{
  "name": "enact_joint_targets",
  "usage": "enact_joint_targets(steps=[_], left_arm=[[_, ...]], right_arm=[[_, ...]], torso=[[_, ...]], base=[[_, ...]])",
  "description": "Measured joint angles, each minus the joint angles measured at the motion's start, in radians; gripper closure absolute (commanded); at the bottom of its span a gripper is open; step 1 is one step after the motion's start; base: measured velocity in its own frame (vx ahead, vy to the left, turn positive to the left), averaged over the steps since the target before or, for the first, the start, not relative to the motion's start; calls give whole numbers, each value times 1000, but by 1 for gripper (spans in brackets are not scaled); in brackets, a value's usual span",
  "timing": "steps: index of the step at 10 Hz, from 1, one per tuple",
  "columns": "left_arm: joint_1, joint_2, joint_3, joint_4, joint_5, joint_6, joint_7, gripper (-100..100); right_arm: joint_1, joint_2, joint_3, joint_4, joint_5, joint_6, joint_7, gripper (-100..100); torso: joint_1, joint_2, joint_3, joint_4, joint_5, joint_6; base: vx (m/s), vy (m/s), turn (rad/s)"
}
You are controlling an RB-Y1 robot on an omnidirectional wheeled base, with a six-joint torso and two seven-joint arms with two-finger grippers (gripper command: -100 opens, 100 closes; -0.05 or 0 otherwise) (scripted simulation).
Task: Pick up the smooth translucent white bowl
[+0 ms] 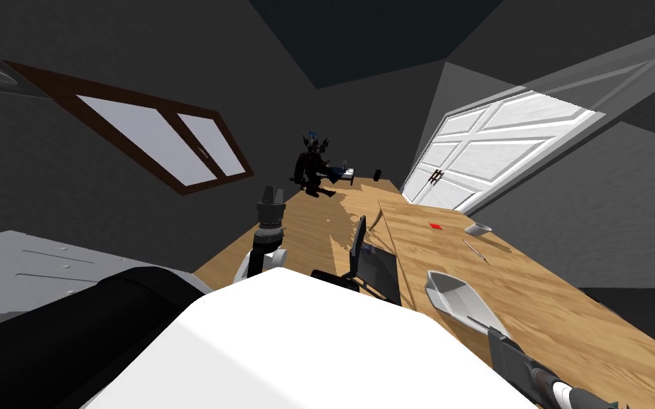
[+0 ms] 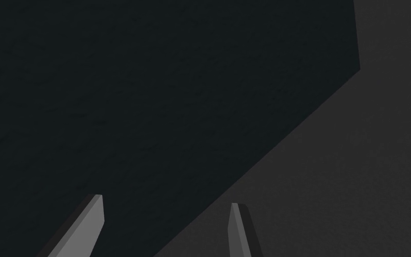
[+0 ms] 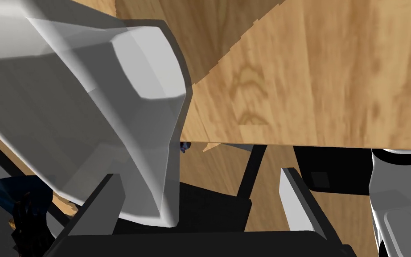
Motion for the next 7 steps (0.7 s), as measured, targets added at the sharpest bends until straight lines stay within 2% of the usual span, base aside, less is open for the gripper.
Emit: enact_joint_targets(steps=[1, 2, 6, 7], left_arm=[[0, 0, 0, 0, 0, 0, 0, 0], [0, 0, 0, 0, 0, 0, 0, 0], [0, 0, 0, 0, 0, 0, 0, 0], [0, 0, 0, 0, 0, 0, 0, 0]], right_arm=[[-12, 13, 16, 7, 5, 10, 0, -100], [-14, 14, 18, 8, 6, 12, 0, 100], [-23, 7, 4, 9, 5, 20, 1, 100], [-23, 7, 4, 9, 6, 21, 2, 0]], torso=[[0, 0, 0, 0, 0, 0], [1, -1, 0, 0, 0, 0], [-1, 4, 0, -4, -9, 6], [-1, 4, 0, -4, -9, 6]], base=[[-4, -10, 13], [2, -6, 9], [-2, -4, 11], [0, 0, 0]])
